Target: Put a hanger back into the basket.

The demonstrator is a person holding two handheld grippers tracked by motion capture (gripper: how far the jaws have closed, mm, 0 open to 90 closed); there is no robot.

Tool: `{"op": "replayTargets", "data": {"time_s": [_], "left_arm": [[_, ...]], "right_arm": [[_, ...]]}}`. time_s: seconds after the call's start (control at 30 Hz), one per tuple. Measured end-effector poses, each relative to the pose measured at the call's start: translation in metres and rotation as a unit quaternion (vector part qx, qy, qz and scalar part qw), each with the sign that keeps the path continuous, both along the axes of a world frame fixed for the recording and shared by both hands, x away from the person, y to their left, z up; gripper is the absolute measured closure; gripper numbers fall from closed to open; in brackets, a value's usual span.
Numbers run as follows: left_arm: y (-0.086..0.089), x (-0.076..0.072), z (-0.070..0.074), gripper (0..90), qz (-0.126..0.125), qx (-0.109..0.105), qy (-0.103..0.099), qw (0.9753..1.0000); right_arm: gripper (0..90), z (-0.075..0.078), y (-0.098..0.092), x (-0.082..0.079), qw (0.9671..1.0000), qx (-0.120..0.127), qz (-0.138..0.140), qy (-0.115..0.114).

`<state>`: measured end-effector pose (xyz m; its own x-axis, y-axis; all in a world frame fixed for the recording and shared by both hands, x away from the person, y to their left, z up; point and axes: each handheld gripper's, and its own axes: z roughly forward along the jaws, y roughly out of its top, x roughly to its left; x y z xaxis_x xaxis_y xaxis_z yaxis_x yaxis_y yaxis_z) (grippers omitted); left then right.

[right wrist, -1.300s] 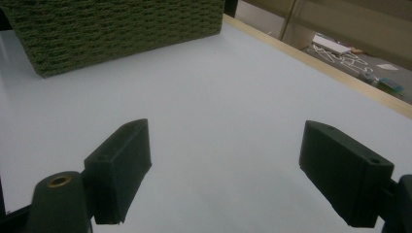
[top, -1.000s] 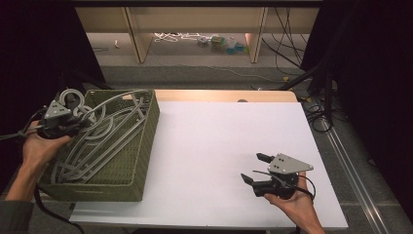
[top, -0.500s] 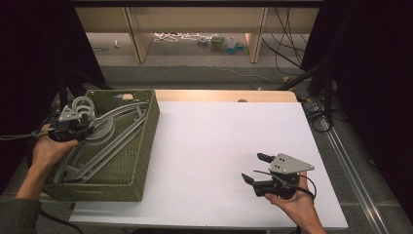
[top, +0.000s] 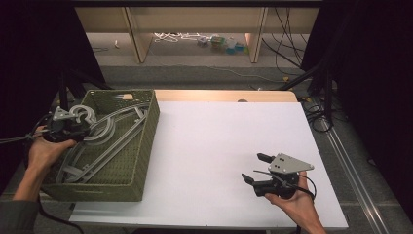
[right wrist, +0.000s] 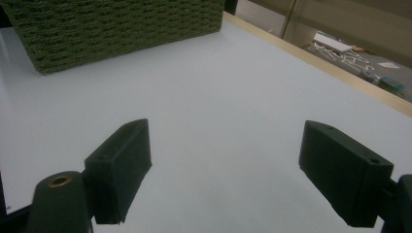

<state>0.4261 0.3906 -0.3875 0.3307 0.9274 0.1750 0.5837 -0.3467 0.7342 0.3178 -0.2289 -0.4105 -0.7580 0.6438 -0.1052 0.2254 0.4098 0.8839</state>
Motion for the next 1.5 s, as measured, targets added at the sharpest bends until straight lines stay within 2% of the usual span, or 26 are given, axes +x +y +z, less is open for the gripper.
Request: {"op": "replayTargets", "data": {"time_s": [0.13, 0.23, 0.27, 0.37, 0.53, 0.67, 0.77, 0.93, 1.0, 1.03, 1.13, 1.3, 1.5], "left_arm": [[0.001, -0.01, 0.013, 50.7, 0.016, -0.035, -0.027, 0.9989], [-0.003, -0.027, 0.03, 48.2, 0.024, -0.074, -0.062, 0.9951], [-0.005, -0.032, 0.034, 46.5, 0.024, -0.081, -0.07, 0.994], [-0.012, -0.048, 0.047, 42.7, 0.021, -0.093, -0.091, 0.9913], [-0.028, -0.072, 0.061, 36.7, 0.005, -0.109, -0.111, 0.9878], [-0.048, -0.09, 0.066, 30.9, -0.014, -0.123, -0.122, 0.9848], [-0.063, -0.102, 0.067, 28.0, -0.032, -0.144, -0.128, 0.9808], [-0.088, -0.117, 0.072, 26.3, -0.061, -0.147, -0.136, 0.9778], [-0.098, -0.123, 0.073, 26.2, -0.073, -0.152, -0.144, 0.9752], [-0.101, -0.126, 0.074, 26.2, -0.086, -0.143, -0.14, 0.976], [-0.119, -0.133, 0.072, 25.9, -0.107, -0.147, -0.14, 0.9733], [-0.141, -0.135, 0.066, 25.4, -0.135, -0.155, -0.14, 0.9687], [-0.155, -0.132, 0.058, 25.3, -0.146, -0.177, -0.145, 0.9624]], "right_arm": [[19.9, 0.001, 0.0, 0.0, 1.0, 0.0, 0.001, -0.001], [19.8, 0.001, 0.0, 0.0, 1.0, 0.001, -0.001, -0.003], [19.8, 0.001, 0.0, 0.0, 1.0, 0.002, -0.002, -0.004], [19.8, 0.001, -0.001, -0.001, 1.0, 0.004, -0.003, -0.005], [19.8, 0.001, 0.0, -0.001, 0.9999, 0.006, -0.006, -0.013], [19.7, 0.001, 0.0, -0.001, 0.9999, 0.006, -0.006, -0.011], [19.7, 0.001, 0.0, -0.001, 1.0, 0.003, -0.004, -0.009], [19.6, 0.002, 0.0, -0.002, 1.0, 0.006, -0.006, -0.002], [19.5, 0.002, -0.001, -0.002, 0.9999, 0.007, -0.007, -0.001], [19.5, 0.001, -0.001, -0.001, 0.9999, 0.009, -0.007, -0.009], [19.4, 0.001, -0.001, -0.001, 0.9999, 0.008, -0.009, -0.008], [19.3, 0.0, -0.001, -0.001, 0.9999, 0.008, -0.009, -0.008], [18.9, 0.0, -0.002, -0.001, 0.9999, 0.011, -0.009, -0.009]]}}
